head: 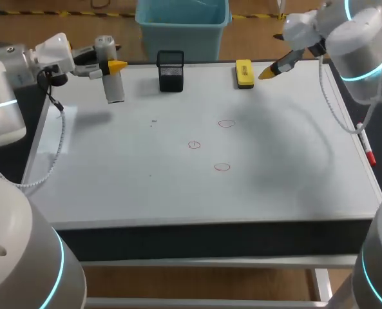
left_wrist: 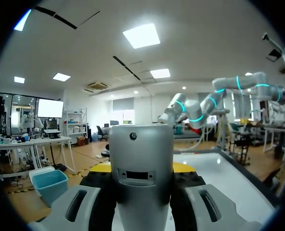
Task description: Pick up the inspection probe, press it on each red-marked spot on the whiteboard one by one, put down the probe, pick up the eraser, and wipe off all the red marks.
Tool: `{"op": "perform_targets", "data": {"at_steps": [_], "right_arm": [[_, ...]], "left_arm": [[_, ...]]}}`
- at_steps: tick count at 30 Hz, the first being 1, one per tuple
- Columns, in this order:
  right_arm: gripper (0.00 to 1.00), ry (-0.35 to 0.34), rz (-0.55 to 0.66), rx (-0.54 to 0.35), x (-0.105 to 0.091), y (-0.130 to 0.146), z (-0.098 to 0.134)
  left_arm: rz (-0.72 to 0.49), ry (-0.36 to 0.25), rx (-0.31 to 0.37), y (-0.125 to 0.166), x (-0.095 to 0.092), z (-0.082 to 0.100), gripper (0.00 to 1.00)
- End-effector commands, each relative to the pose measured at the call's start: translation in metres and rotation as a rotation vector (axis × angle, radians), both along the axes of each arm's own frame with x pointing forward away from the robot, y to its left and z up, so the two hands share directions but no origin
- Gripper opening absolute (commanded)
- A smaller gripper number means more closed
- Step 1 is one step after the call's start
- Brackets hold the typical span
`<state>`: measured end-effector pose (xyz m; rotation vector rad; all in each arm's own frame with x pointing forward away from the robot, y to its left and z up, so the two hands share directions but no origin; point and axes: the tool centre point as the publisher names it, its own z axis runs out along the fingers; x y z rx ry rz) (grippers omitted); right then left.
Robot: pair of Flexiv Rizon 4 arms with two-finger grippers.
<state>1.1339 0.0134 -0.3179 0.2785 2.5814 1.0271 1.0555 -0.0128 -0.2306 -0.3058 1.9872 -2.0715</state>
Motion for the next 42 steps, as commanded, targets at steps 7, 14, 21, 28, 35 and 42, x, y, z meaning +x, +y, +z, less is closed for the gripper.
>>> {"op": "perform_targets", "data": {"at_steps": [7,14,21,28,35,42], "right_arm": [[1.0,0.099,0.426,-0.56,-0.001,0.018,-0.019],[1.0,-0.031,0.586,-0.74,-0.005,0.023,-0.032],[1.0,-0.169,0.661,-0.831,-0.009,0.026,-0.032],[1.0,-0.187,0.616,-0.809,-0.009,0.028,-0.029],[1.0,-0.187,0.616,-0.809,-0.009,0.028,-0.029],[1.0,-0.223,0.714,-0.815,-0.004,0.024,-0.029]], "left_arm": [[0.001,-0.002,0.0,0.0,0.0,0.0,0.0],[0.001,-0.002,0.0,0.0,0.0,0.0,0.0],[0.001,-0.002,0.0,0.0,0.0,0.0,0.0],[0.001,-0.002,0.0,0.0,0.0,0.0,0.0],[0.001,-0.002,0.0,0.0,0.0,0.0,0.0],[0.001,-0.002,0.0,0.0,0.0,0.0,0.0]]}}
